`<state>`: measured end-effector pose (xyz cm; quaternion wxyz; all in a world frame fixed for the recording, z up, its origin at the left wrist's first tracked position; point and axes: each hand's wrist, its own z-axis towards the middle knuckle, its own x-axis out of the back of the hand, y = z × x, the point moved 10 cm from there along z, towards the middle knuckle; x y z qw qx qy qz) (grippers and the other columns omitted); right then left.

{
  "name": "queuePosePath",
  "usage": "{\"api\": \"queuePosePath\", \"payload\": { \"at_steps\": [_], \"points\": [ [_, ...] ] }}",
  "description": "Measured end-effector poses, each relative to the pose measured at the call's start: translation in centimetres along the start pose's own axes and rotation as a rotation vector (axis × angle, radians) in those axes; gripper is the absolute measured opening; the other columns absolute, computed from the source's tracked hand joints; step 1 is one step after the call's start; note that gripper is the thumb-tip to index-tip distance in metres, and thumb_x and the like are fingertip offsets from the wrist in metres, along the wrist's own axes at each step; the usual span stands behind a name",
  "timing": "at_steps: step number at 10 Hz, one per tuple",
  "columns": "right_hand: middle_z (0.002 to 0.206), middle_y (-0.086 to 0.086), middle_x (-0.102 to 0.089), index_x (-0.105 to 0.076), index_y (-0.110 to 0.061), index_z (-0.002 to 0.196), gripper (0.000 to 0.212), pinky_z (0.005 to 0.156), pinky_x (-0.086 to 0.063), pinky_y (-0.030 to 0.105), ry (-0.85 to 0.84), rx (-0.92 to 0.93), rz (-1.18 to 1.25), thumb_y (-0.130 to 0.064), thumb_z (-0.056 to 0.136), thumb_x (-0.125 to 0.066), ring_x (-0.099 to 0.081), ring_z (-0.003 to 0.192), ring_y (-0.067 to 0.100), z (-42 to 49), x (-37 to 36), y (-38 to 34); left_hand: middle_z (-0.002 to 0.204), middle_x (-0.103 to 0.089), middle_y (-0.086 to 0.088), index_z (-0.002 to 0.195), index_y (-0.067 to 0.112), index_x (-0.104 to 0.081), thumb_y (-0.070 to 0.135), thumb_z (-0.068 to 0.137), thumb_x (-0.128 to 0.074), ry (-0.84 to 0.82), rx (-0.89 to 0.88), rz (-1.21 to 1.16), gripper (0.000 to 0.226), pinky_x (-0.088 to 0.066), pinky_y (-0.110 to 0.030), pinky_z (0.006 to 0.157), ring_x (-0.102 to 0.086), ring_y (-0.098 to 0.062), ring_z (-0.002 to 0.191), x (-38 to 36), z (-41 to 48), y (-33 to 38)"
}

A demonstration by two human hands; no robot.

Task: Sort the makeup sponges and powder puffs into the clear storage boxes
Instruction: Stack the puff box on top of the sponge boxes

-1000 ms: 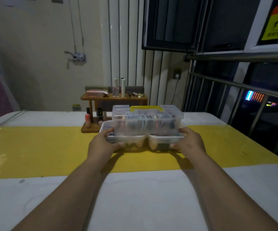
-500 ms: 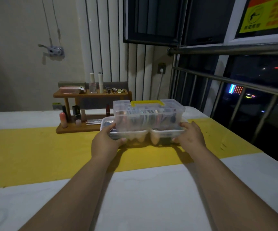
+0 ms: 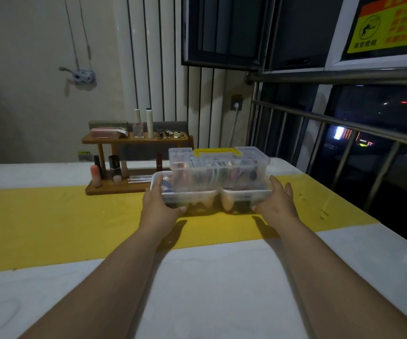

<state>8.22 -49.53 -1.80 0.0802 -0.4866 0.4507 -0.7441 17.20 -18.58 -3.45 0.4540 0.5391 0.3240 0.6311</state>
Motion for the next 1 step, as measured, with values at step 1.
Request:
{"api": "queuePosePath", "payload": {
  "at_steps": [1],
  "points": [
    [0.166, 0.001, 0.001, -0.016, -0.028, 0.157, 0.096, 0.109, -0.036, 0.037, 0.057, -0.005, -0.013, -0.011, 0.084, -0.076, -0.029, 0.145, 0.03, -0.59, 0.92, -0.29, 0.162, -0.016, -0.006, 0.154, 0.037, -0.014, 0.024, 0.075, -0.085, 0.081, 0.011, 0.128, 0.107, -0.032, -0.05, 0.116, -0.021, -0.03, 0.148, 0.76, -0.73, 0.5]
  ]
}}
